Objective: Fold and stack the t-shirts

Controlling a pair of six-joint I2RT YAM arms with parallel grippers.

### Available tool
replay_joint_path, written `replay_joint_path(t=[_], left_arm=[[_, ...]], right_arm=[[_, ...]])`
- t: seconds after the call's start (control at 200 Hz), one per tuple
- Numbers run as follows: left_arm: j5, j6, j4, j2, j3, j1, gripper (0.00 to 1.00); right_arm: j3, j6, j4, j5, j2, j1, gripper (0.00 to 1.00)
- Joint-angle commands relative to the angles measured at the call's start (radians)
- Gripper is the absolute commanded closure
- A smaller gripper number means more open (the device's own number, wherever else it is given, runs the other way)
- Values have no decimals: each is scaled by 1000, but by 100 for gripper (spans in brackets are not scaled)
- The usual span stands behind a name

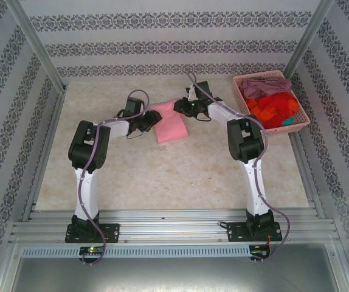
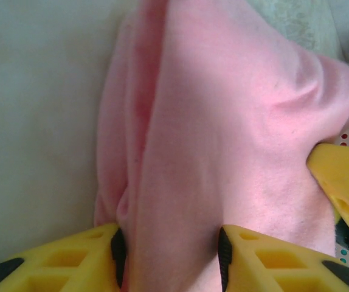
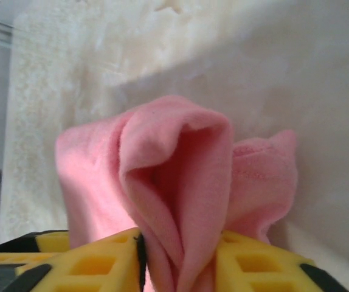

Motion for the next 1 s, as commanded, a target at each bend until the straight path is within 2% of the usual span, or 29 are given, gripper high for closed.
replay_joint_path(t=[0.0, 0.08, 0.17, 0.205, 0.27, 0.34, 0.43, 0.495, 0.555, 0.644, 0.789, 0.994], left_arm=[[26, -7, 0, 37, 26, -7, 57], [32, -25, 26, 40, 29, -7, 57], [33, -23, 30, 36, 33, -6, 54], [29, -16, 26, 30, 29, -5, 52], [15, -4, 30, 10, 5, 2, 49], [-6, 11, 36, -22, -33, 15, 44], [-51, 57, 26, -81, -90, 28, 35], [-86, 98, 9, -132, -127, 34, 26], [-120, 137, -10, -178, -162, 37, 22], [-170, 192, -45, -248, -201, 41, 19], [-239, 259, -95, -349, -247, 45, 17], [-279, 305, -153, -407, -251, 42, 15]], right_arm=[[-22, 75, 99, -78, 20, 5, 74], [-30, 92, 118, -92, 21, 4, 79], [-60, 86, 127, -70, -1, 0, 76], [-84, 71, 125, -41, -21, -1, 71], [-130, 45, 112, 20, -69, -10, 54], [-193, 21, 113, 72, -122, -21, 39], [-276, -3, 116, 105, -176, -29, 31], [-325, -3, 126, 106, -194, -28, 32], [-355, 6, 147, 89, -197, -21, 38], [-374, 31, 179, 66, -184, -2, 51], [-369, 76, 222, 53, -157, 51, 62], [-353, 118, 272, 59, -158, 134, 65]])
